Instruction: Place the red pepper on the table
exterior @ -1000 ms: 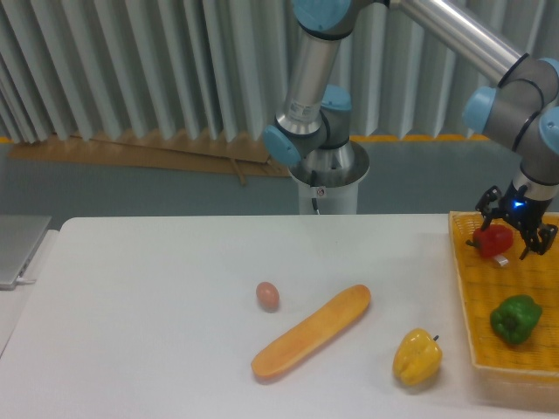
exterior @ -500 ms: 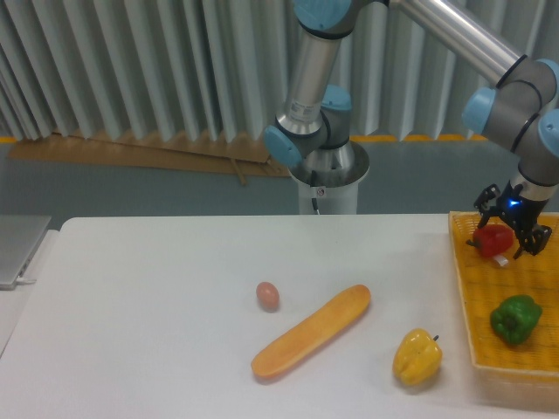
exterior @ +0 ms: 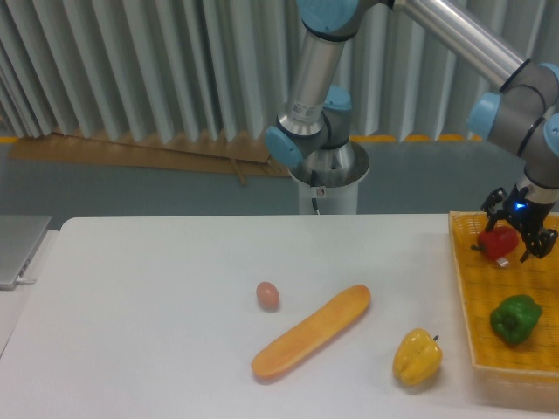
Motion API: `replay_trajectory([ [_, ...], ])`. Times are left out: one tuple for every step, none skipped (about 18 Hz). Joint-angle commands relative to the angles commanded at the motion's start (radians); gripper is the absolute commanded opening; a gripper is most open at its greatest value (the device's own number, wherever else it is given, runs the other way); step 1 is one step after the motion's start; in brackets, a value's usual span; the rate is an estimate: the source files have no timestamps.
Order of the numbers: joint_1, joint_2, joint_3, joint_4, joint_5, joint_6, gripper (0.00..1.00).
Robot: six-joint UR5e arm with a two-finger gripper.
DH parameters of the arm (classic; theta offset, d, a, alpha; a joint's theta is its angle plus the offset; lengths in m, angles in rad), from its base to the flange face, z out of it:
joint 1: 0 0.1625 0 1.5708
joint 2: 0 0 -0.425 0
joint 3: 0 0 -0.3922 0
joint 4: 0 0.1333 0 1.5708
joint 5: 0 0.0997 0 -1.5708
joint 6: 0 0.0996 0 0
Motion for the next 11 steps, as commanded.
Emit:
replay_trajectory([
  [-0.003, 0.000, 0.002, -0.002, 0.000, -0.003, 1.00],
  [-0.005, 0.000, 0.008, -0.003, 0.003, -0.005, 1.00],
  [-0.009, 0.000, 0.011, -0.003, 0.011, -0.008, 1.00],
  [-0.009, 0.000, 0.008, -0.003, 0.020, -0.002, 1.00],
  [-0.008, 0.000, 0.008, -0.002, 0.020, 0.003, 1.00],
  [-0.006, -0.002, 0.012, -0.002, 0.025, 0.005, 1.00],
  [-0.006, -0.002, 0.012, -0.002, 0.032, 0.002, 1.00],
  [-0.006, -0.002, 0.015, 0.000, 0.041, 0.003, 1.00],
  [-0.005, -0.002, 0.015, 0.000, 0.046, 0.002, 1.00],
  [0.003, 0.000, 0.012, 0.002, 0.046, -0.003, 1.00],
  [0.017, 0.003, 0.012, 0.008, 0.046, 0.000, 1.00],
])
